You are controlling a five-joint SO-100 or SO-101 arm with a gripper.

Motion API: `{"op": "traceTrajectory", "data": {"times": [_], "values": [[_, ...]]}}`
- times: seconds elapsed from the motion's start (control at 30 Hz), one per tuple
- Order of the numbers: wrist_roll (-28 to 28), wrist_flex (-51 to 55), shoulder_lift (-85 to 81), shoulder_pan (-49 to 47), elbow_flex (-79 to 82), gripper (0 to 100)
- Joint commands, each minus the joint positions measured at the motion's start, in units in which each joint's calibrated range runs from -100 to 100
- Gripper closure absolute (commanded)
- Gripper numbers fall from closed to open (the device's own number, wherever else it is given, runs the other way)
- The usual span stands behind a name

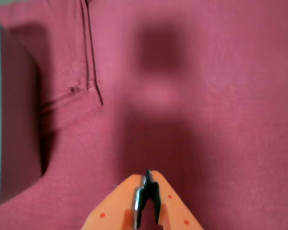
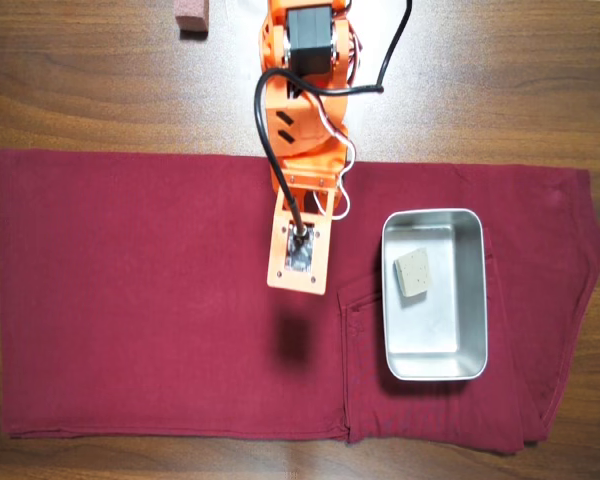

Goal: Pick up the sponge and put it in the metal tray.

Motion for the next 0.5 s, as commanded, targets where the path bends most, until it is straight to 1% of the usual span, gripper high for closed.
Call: {"op": "traceTrajectory", "data": {"times": [0.0,0.13,0.23,0.33,0.4,0.47], "values": [[-0.1,3.9,-4.3,0.2,3.2,100],[0.4,8.9,-10.5,3.4,11.5,100],[0.0,10.0,-11.8,4.0,17.2,100],[-1.5,13.8,-11.9,3.0,18.0,100],[-1.6,16.4,-11.9,2.8,18.0,100],[-1.1,16.5,-11.9,2.8,18.0,100]]}}
